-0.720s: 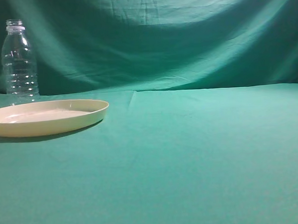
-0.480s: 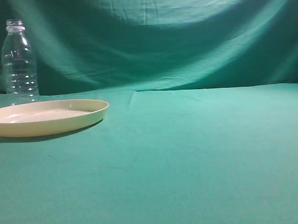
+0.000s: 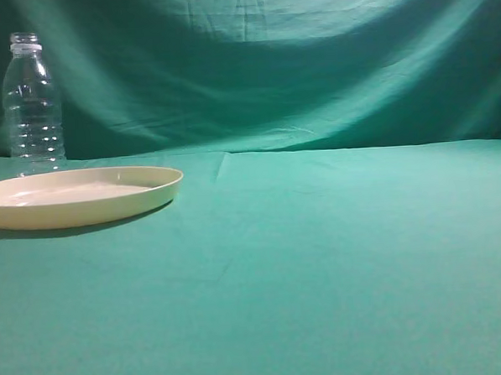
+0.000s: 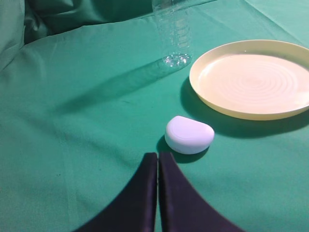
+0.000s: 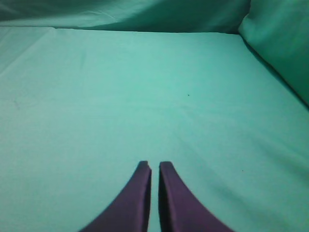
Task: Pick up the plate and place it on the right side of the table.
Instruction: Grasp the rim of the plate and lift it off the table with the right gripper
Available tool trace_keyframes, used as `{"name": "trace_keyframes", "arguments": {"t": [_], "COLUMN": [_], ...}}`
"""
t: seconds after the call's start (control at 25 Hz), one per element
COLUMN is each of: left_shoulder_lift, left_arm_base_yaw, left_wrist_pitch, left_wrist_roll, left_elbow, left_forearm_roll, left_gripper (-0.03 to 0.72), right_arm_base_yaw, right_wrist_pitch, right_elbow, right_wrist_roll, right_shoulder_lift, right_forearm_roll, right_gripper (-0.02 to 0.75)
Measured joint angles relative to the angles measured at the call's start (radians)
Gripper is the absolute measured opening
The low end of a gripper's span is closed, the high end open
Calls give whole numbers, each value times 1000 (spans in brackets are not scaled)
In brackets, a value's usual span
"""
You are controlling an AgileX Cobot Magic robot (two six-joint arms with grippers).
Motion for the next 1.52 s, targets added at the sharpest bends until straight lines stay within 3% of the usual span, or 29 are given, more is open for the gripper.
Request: {"name": "trace_keyframes", "arguments": {"t": [0.28,0.64,0.84,1.04,1.52], "left_shoulder_lift": [0,0,0,0,0], "left_arm_base_yaw": [0,0,0,0,0], "left_wrist_pitch": [0,0,0,0,0], "left_wrist_roll": [0,0,0,0,0], "left_elbow": [0,0,0,0,0], "left_forearm_roll": [0,0,0,0,0], "left_gripper": [0,0,0,0,0], "right_arm_base_yaw": [0,0,0,0,0], "right_wrist_pitch": [-53,-574,-267,75,236], "right_elbow": [0,0,-167,-379,-583], "right_wrist_roll": [-113,-33,23,16,3], "right_shoulder_lift": [0,0,33,255,685], "right_forearm_roll": [-27,50,52,52,171], "right_gripper": [68,68,68,68,68]}}
